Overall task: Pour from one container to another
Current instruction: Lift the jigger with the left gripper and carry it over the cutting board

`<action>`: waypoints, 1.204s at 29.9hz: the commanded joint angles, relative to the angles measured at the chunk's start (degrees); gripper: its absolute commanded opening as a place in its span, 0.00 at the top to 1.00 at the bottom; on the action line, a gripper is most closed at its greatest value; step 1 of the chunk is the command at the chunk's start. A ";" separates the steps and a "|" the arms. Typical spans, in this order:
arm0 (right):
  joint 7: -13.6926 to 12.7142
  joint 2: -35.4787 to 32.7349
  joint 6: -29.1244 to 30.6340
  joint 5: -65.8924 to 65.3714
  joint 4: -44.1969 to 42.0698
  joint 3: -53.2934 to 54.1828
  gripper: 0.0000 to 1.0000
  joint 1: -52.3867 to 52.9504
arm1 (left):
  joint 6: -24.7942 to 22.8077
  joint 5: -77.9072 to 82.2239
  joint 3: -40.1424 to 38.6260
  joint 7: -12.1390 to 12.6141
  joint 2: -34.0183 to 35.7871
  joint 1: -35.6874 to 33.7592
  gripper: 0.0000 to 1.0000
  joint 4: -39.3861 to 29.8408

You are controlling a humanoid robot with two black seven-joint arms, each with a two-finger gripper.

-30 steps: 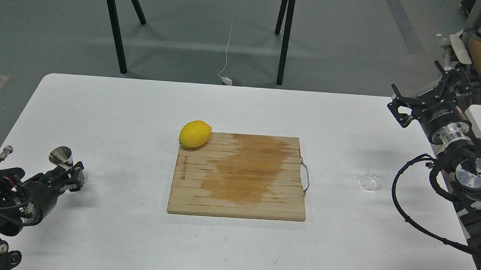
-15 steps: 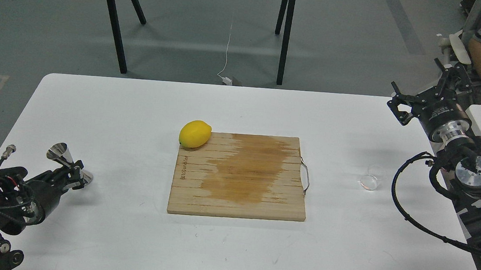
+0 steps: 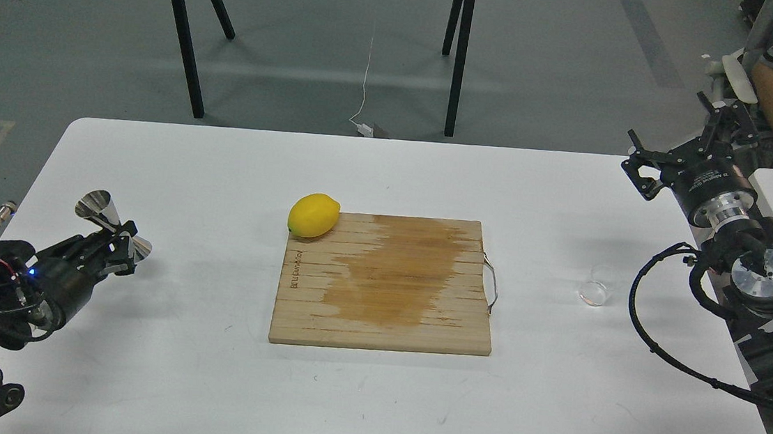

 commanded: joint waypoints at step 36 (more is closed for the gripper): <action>-1.61 -5.68 -0.57 0.00 -5.21 -0.08 0.01 -0.47 | -23.42 22.02 5.03 3.07 -36.55 -18.38 1.00 -3.42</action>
